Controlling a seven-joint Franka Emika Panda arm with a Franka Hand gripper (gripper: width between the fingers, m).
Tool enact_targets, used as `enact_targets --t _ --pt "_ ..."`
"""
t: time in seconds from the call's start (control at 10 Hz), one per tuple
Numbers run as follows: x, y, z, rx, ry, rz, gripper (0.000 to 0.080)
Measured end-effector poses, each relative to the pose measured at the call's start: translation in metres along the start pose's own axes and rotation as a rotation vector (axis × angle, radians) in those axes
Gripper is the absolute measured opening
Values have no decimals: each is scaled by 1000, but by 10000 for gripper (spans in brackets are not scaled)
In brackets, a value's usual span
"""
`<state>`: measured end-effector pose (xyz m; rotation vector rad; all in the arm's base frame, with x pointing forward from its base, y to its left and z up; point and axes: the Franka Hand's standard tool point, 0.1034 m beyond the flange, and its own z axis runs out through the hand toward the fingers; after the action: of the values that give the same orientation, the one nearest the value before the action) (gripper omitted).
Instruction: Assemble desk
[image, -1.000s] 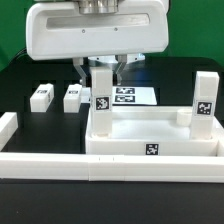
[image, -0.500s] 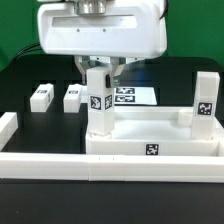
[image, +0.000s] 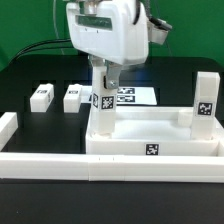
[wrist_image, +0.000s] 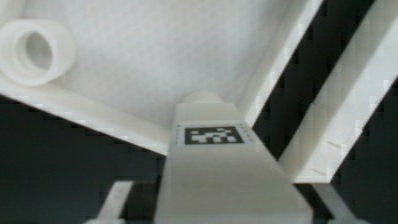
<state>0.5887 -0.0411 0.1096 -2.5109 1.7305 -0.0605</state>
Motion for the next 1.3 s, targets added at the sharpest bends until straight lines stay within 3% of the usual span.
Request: enact_targets --t 0.2,0.3,0.4,0.5,1.1,1.3 --pt "0 0 0 0 0 -16 289" --pt "0 0 0 0 0 -62 517" --pt "1 0 0 0 1 -126 517" --pt "4 0 0 4 5 -234 623" --pt "8 0 -1 4 9 -700 648" --pt "9 0 -2 -8 15 -932 648"
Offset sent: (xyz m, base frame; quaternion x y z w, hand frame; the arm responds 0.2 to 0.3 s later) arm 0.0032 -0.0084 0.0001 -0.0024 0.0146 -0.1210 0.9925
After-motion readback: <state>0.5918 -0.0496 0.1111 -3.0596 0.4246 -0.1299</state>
